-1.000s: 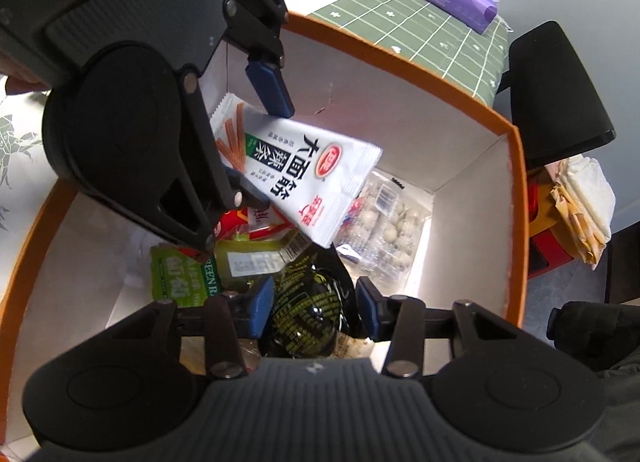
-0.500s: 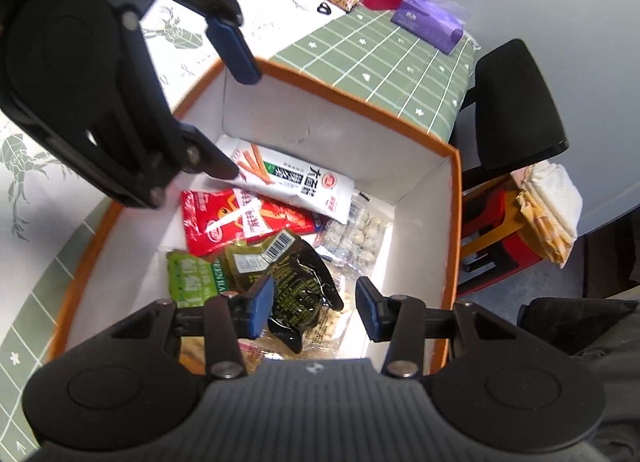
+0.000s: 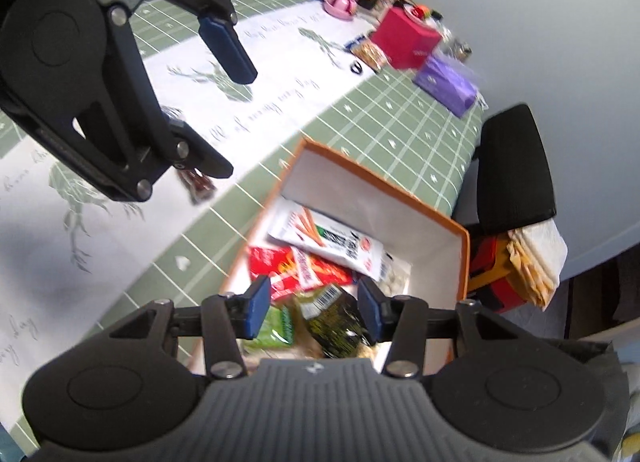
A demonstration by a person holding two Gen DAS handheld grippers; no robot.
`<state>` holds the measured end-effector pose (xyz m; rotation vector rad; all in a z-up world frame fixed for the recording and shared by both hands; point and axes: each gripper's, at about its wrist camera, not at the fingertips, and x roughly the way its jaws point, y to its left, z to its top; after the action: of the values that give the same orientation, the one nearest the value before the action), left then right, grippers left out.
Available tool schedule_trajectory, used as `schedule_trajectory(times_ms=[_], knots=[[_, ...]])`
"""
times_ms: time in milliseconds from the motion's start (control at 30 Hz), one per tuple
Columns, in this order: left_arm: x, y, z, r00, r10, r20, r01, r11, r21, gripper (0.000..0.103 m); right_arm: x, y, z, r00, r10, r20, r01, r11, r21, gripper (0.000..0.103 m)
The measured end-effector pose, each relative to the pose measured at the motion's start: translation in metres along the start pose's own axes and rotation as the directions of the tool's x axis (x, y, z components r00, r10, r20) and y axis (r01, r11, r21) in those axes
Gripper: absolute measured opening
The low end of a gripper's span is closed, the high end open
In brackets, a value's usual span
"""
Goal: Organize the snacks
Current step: 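Lift both open tools away from the orange box toward the runner, then grasp the white chip bag with the left tool while the right tool grasps the red-capped bottle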
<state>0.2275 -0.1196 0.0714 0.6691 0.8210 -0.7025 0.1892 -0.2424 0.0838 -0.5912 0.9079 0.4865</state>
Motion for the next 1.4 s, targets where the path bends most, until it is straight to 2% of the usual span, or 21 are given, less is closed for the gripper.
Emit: schedule_trajectory(times_ms=[167, 433, 567, 700, 800, 900, 1033, 1100, 1200, 1333, 1400], knots=[[-0.012, 0.009, -0.034, 1.0, -0.004, 0.005, 0.004, 0.997, -0.075, 0.075, -0.001, 0.025, 0.012, 1.0, 0.026, 0.012, -0.026, 0.999, -0.029, 0.047], [-0.014, 0.014, -0.087, 1.0, -0.014, -0.016, 0.011, 0.99, -0.137, 0.075, 0.013, 0.068, 0.025, 0.996, 0.088, 0.019, -0.087, 0.995, -0.055, 0.047], [-0.008, 0.026, -0.112, 1.0, -0.005, -0.01, 0.003, 0.97, -0.242, 0.075, 0.027, 0.083, 0.029, 0.993, 0.113, 0.015, -0.112, 0.993, -0.047, 0.047], [-0.003, 0.038, -0.135, 1.0, 0.024, -0.005, -0.024, 0.935, -0.355, 0.077, 0.046, 0.095, 0.034, 0.992, 0.125, -0.009, -0.125, 0.991, -0.046, 0.047], [0.003, 0.052, -0.146, 0.997, 0.072, -0.01, -0.068, 0.882, -0.466, 0.087, 0.057, 0.1, 0.039, 0.993, 0.12, -0.021, -0.121, 0.991, -0.049, 0.047], [0.011, 0.069, -0.157, 0.994, 0.11, -0.02, -0.1, 0.795, -0.598, 0.088, 0.066, 0.099, 0.047, 0.993, 0.119, -0.018, -0.12, 0.992, -0.035, 0.047], [0.021, 0.085, -0.17, 0.995, 0.093, -0.023, -0.08, 0.678, -0.731, 0.088, 0.077, 0.097, 0.057, 0.993, 0.113, -0.02, -0.114, 0.993, -0.026, 0.047], [0.029, 0.089, -0.173, 0.997, 0.059, -0.043, -0.07, 0.627, -0.776, 0.088, 0.082, 0.096, 0.062, 0.994, 0.108, -0.025, -0.108, 0.994, -0.027, 0.047], [0.038, 0.093, -0.176, 0.996, 0.061, -0.058, -0.083, 0.577, -0.813, 0.088, 0.093, 0.094, 0.069, 0.994, 0.101, -0.035, -0.102, 0.994, -0.029, 0.047], [0.05, 0.096, -0.177, 0.995, 0.068, -0.074, -0.099, 0.533, -0.841, 0.088, 0.107, 0.095, 0.077, 0.994, 0.103, -0.039, -0.104, 0.994, -0.039, 0.047], [0.058, 0.098, -0.18, 0.996, 0.048, -0.069, -0.084, 0.493, -0.866, 0.088, 0.114, 0.097, 0.08, 0.994, 0.102, -0.041, -0.104, 0.994, -0.045, 0.047]])
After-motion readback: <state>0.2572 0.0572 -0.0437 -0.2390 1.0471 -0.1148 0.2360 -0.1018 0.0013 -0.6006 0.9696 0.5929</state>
